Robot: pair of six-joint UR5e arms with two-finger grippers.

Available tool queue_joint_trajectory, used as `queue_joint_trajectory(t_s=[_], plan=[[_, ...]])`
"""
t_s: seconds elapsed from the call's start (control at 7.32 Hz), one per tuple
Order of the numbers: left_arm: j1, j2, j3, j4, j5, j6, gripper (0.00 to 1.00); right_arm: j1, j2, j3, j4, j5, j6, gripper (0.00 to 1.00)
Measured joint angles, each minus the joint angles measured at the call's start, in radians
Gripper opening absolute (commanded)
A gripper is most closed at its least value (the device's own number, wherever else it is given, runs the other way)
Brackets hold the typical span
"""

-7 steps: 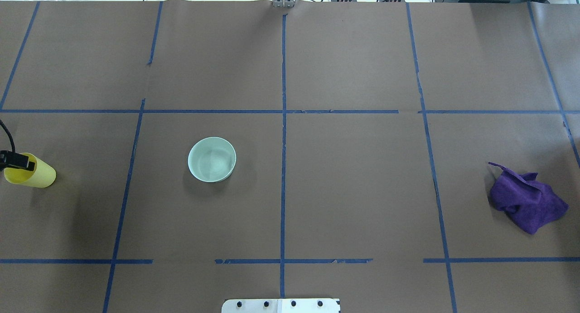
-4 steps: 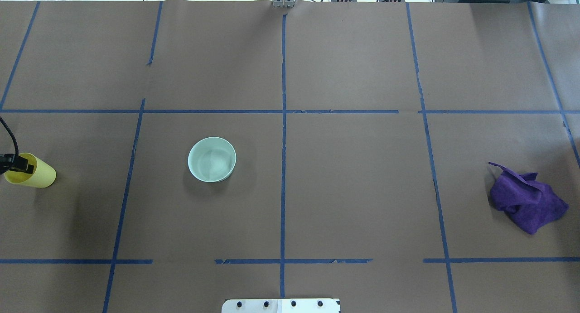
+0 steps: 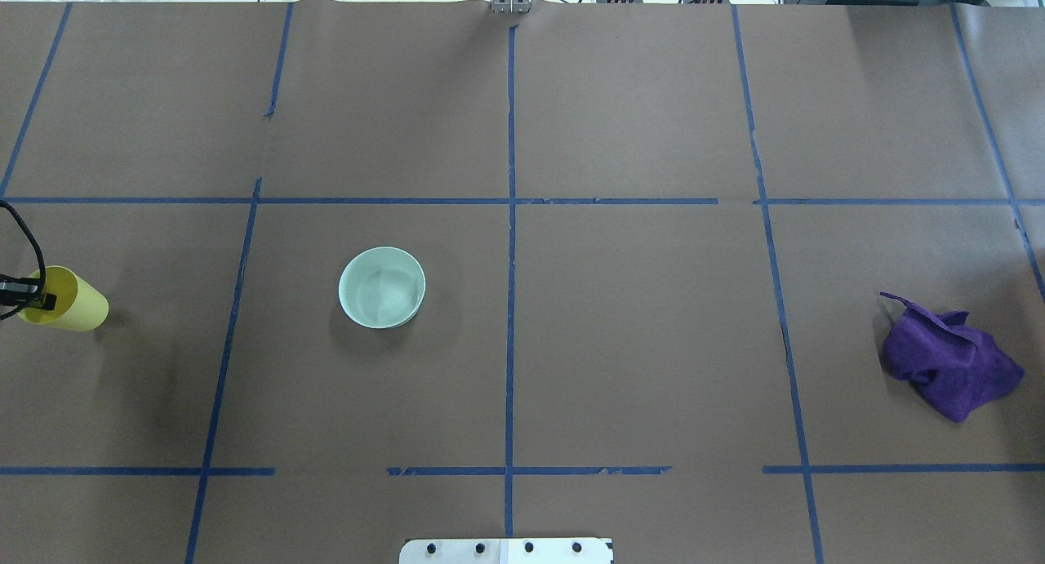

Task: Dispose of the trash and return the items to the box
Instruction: 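Grasp the yellow cup with the left gripper and lift it, then carry the yellow cup away with left gripper while right reaches for cloth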

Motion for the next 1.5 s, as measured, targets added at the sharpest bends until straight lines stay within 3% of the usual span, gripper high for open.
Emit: queue_joint_trajectory(t_s=[0.27, 0.55, 0.82, 1.09, 1.5], plan=[[-0.061, -0.012, -0.146, 0.197, 0.0, 0.006, 0.0, -0.003, 0.01, 0.013, 0.001, 0.01, 0.006, 1.0], [-0.108, -0.026, -0.206, 0.309, -0.001, 0.076, 0.0, -0.014, 0.006, 0.012, 0.005, 0.065, 0.054, 1.0], [-0.268, -0.131, -0.188, 0.514, -0.001, 0.371, 0.0, -0.085, 0.005, 0.037, 0.095, 0.097, 0.242, 1.0], [-0.444, -0.225, -0.154, 0.679, 0.005, 0.638, 0.0, -0.204, -0.009, 0.049, 0.235, 0.052, 0.391, 1.0], [-0.59, -0.248, -0.095, 0.715, 0.007, 0.86, 0.0, -0.416, -0.05, 0.048, 0.398, -0.084, 0.516, 1.0]])
